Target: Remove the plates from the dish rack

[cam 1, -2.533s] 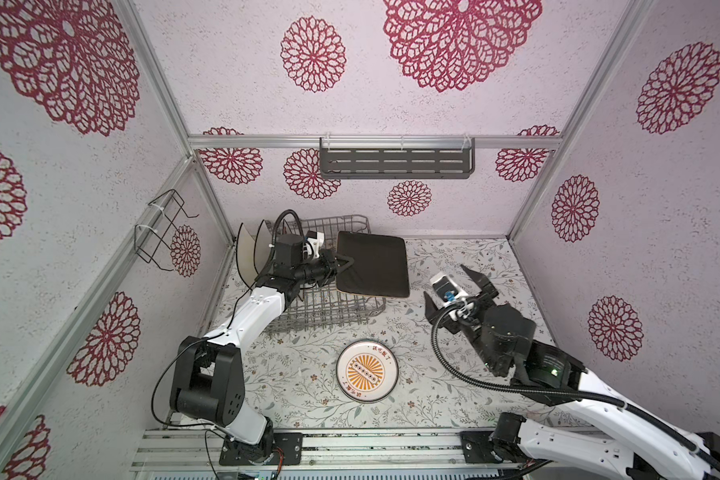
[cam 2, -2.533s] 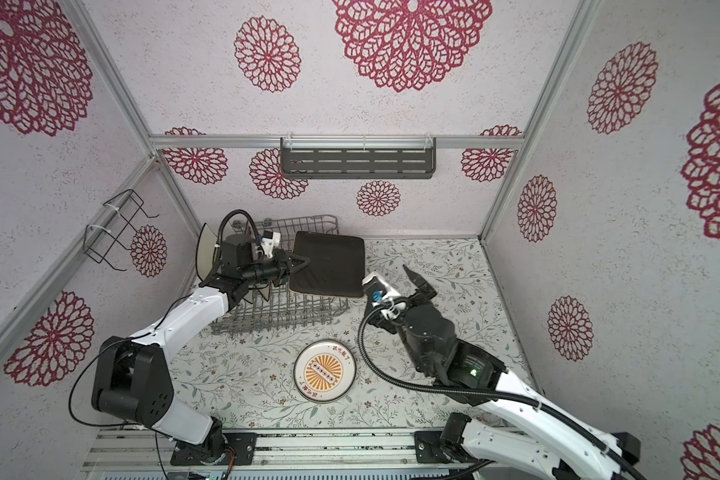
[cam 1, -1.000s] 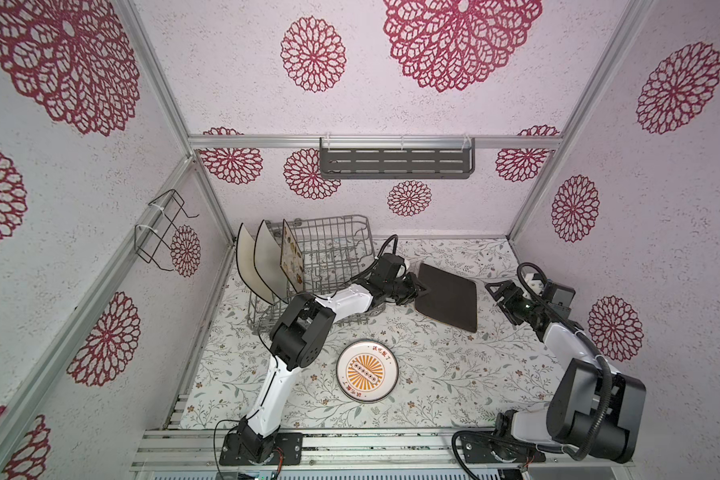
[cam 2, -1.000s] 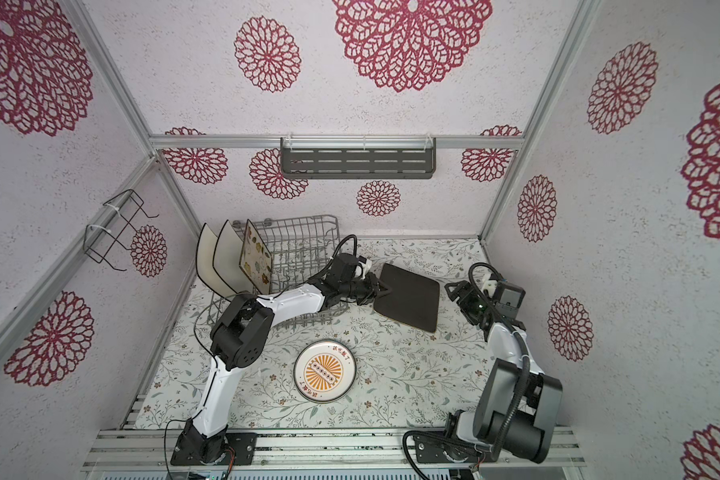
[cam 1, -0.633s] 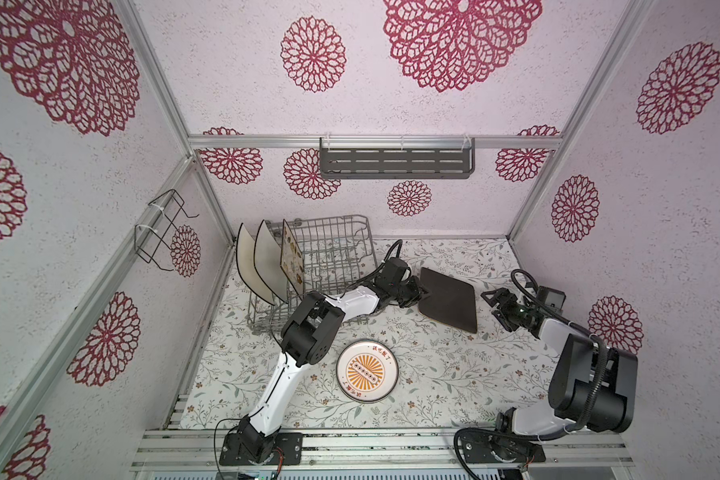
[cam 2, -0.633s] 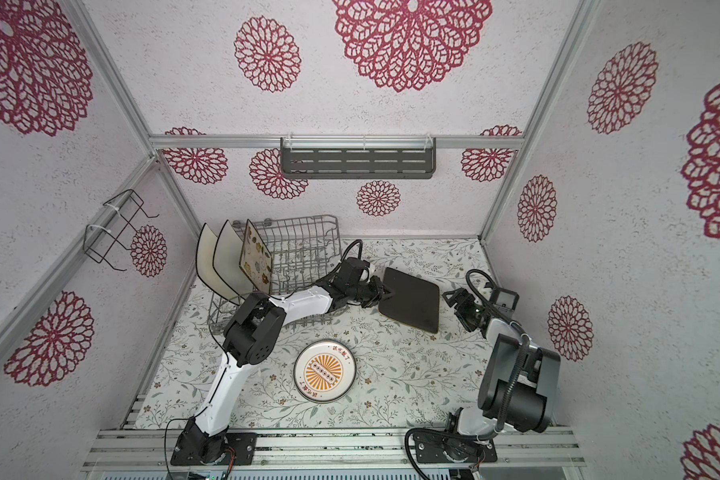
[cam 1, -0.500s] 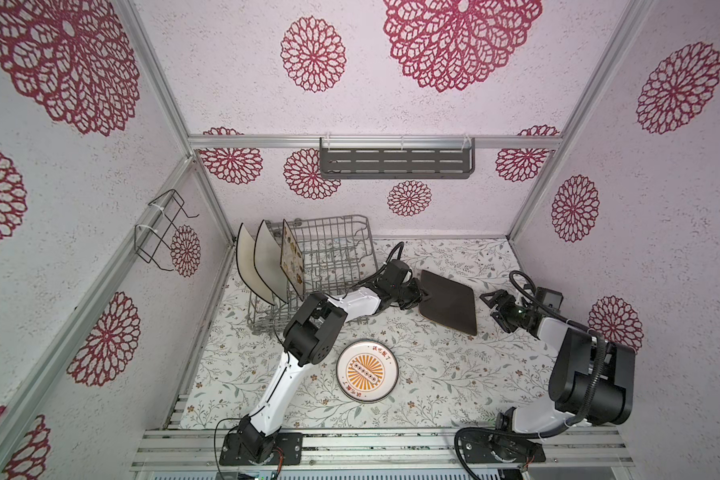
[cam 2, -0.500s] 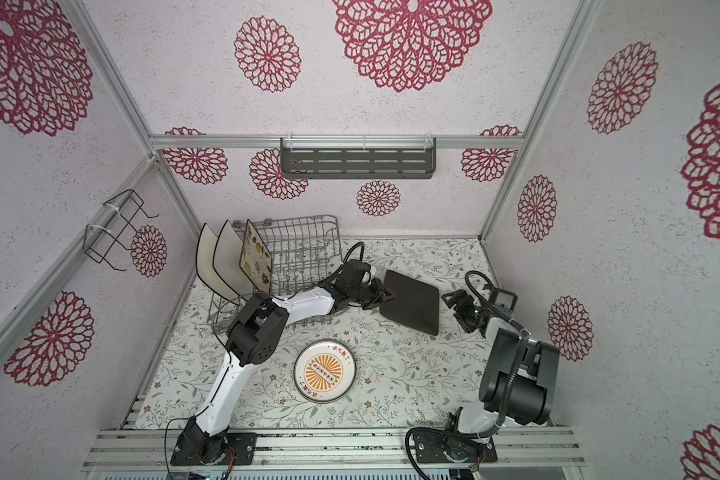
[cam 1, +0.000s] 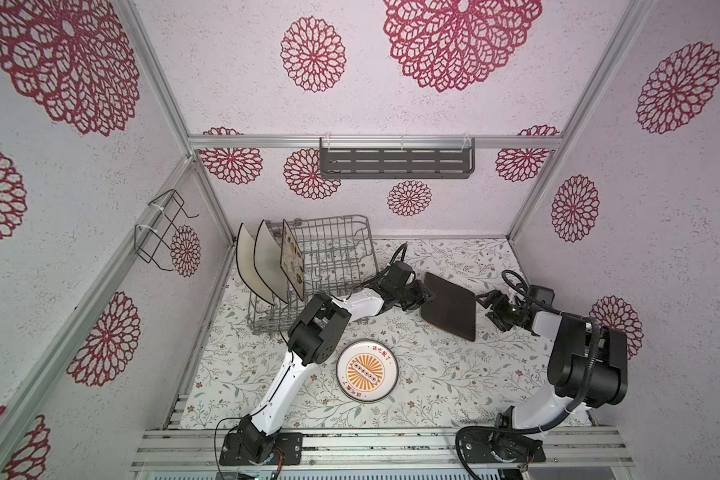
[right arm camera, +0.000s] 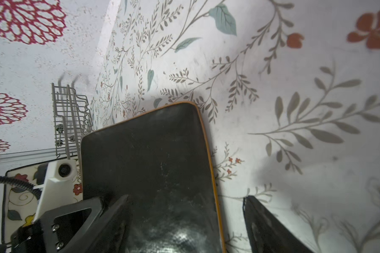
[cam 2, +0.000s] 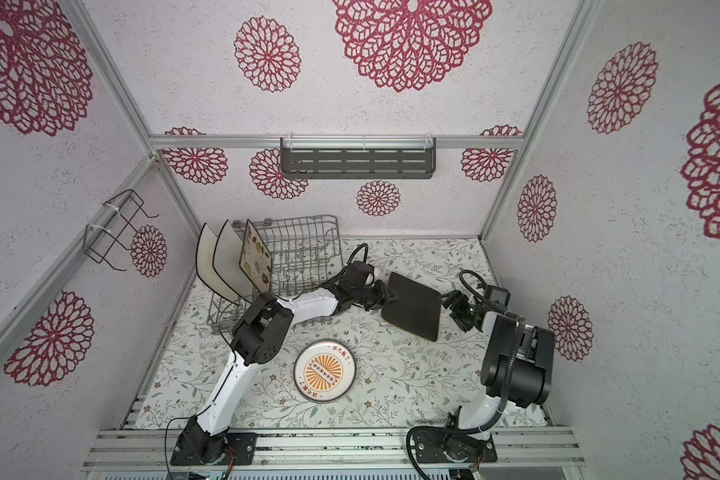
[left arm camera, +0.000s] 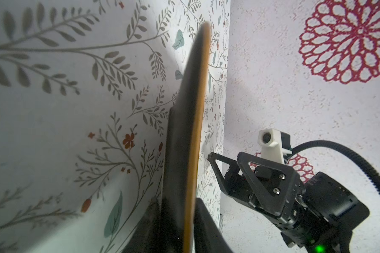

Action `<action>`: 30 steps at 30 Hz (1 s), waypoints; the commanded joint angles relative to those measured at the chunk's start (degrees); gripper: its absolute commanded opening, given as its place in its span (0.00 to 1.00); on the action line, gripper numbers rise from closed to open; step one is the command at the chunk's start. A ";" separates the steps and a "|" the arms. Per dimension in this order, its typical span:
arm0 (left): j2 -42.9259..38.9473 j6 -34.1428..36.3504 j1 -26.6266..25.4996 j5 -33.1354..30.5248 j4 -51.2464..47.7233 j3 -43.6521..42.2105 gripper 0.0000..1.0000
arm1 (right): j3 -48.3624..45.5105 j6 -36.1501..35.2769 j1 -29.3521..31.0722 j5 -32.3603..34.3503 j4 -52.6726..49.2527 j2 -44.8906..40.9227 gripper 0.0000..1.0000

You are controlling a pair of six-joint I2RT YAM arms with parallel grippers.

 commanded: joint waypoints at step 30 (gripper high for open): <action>-0.64 9.69 -3.18 -6.15 -16.22 3.19 0.42 | 8.74 -9.92 7.74 9.58 -8.40 7.72 0.75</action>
